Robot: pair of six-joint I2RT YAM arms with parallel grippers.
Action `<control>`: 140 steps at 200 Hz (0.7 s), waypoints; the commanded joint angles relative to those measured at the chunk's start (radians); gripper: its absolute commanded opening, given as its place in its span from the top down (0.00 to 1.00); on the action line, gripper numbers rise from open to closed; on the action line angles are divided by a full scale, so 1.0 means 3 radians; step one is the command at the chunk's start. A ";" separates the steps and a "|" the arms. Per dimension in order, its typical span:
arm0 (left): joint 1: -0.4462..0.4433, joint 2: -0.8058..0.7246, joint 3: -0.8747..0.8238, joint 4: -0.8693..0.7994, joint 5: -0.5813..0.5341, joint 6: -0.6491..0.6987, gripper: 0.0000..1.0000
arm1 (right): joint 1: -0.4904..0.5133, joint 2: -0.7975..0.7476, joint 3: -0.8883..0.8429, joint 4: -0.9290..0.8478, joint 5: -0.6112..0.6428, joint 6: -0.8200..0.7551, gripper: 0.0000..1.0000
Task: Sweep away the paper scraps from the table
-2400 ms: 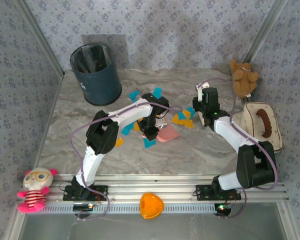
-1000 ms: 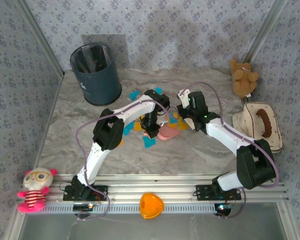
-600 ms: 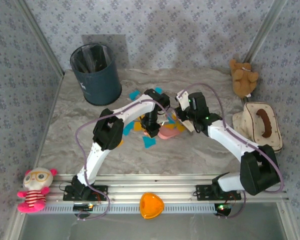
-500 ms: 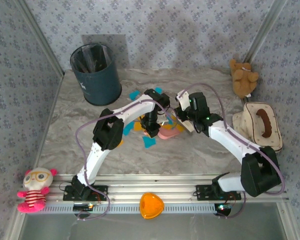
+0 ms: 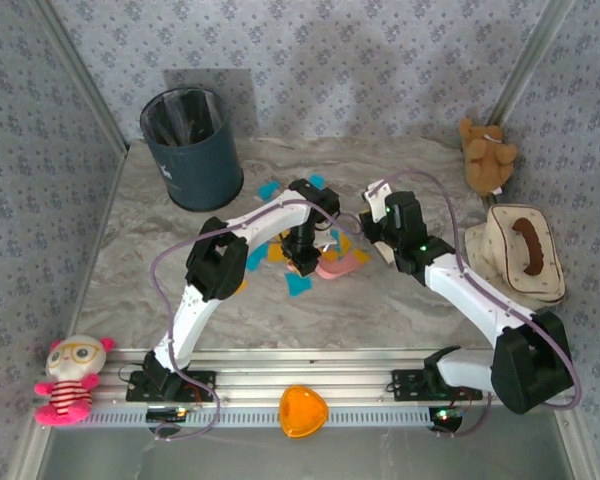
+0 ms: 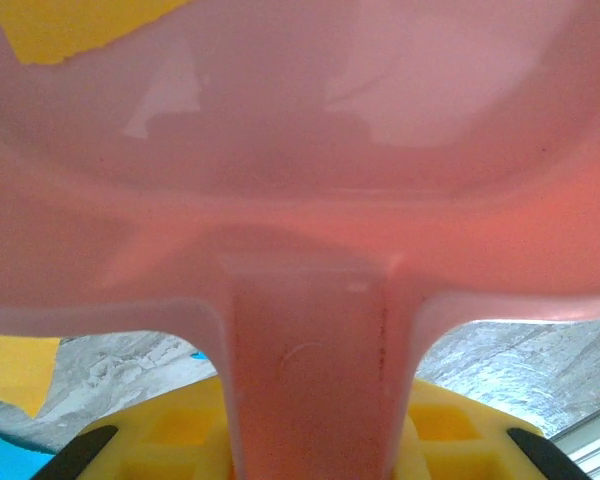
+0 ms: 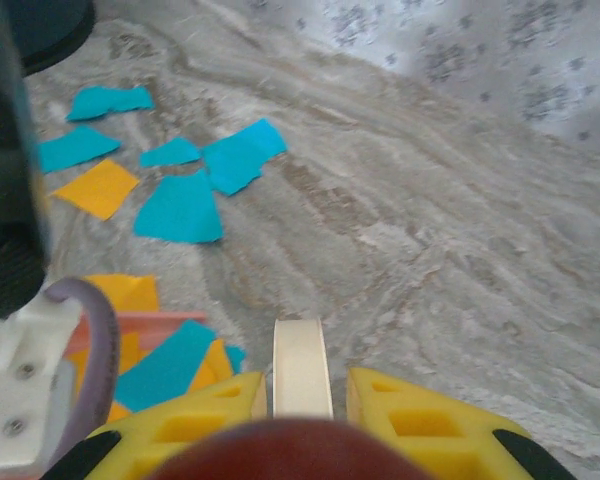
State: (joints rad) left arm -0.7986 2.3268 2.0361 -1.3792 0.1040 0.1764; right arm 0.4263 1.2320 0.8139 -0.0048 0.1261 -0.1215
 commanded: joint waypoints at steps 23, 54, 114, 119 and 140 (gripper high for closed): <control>-0.0017 -0.0016 -0.0079 -0.0054 0.0081 0.0076 1.00 | 0.0051 0.0055 0.0003 0.0310 0.0589 0.0470 1.00; -0.0020 -0.0127 -0.0188 -0.0020 0.0048 0.0097 1.00 | 0.0125 0.0163 -0.0039 0.0358 0.0694 0.0559 1.00; -0.0017 -0.0421 -0.0507 0.0209 0.0051 0.0126 1.00 | 0.0152 0.0214 -0.0140 0.0313 0.0690 0.0630 1.00; -0.0017 -0.0449 -0.0533 0.0240 0.0054 0.0125 1.00 | 0.0151 0.0214 -0.0147 0.0302 0.0689 0.0630 1.00; -0.0021 -0.0558 -0.0671 0.0353 0.0076 0.0128 1.00 | 0.0152 0.0213 -0.0174 0.0272 0.0680 0.0643 1.00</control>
State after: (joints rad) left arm -0.7986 2.2234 1.8717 -1.2926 0.1081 0.1989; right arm 0.4656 1.2911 0.7780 0.0708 0.3084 0.0463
